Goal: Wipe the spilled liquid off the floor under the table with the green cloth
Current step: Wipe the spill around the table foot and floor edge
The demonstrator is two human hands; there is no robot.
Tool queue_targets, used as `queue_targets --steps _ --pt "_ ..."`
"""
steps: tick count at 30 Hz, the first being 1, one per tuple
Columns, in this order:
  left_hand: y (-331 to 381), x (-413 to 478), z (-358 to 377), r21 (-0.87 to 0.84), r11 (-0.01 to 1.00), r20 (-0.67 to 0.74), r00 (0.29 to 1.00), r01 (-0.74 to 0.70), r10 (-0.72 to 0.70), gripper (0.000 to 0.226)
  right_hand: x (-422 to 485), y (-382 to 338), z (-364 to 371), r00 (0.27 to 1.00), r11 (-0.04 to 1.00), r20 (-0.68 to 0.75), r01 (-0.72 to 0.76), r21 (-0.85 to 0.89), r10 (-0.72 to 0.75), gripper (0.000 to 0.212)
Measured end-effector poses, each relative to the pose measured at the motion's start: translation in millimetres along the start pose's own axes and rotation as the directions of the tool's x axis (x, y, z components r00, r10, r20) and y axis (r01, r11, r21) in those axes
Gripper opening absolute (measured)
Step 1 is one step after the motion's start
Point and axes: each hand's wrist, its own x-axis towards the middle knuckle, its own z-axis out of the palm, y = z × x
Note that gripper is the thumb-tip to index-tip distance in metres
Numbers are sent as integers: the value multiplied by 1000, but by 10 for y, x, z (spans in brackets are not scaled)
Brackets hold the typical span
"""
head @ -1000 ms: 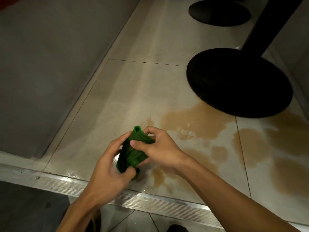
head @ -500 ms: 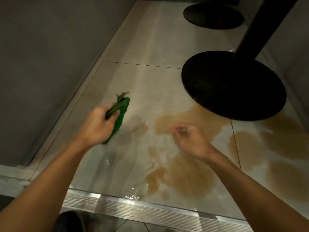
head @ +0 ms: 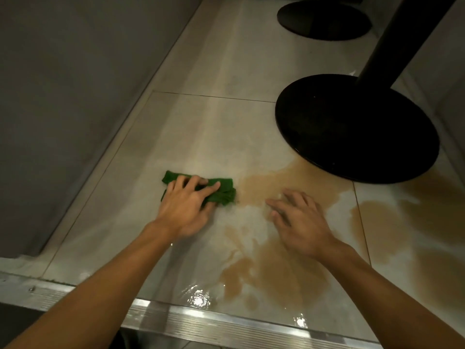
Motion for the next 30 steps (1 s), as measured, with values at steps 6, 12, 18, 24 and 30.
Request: queue_targets --steps 6,12,18,24,30 --pt "69 -758 70 -49 999 -42 999 -3 1 52 -12 -27 16 1000 1000 4 -16 12 16 50" --pt "49 -543 77 -151 986 -40 997 64 -71 51 -26 -24 16 999 1000 31 -27 15 27 41" --pt "57 -396 110 -185 977 -62 991 103 -116 45 -43 -39 -12 999 999 42 -28 25 27 41" --pt "319 -1153 120 -231 969 -87 990 87 -110 48 -43 -59 8 999 999 41 -33 25 32 42" --pt "897 -1647 194 -306 940 -88 979 150 -185 48 -43 -57 -2 998 999 60 -34 17 33 43"
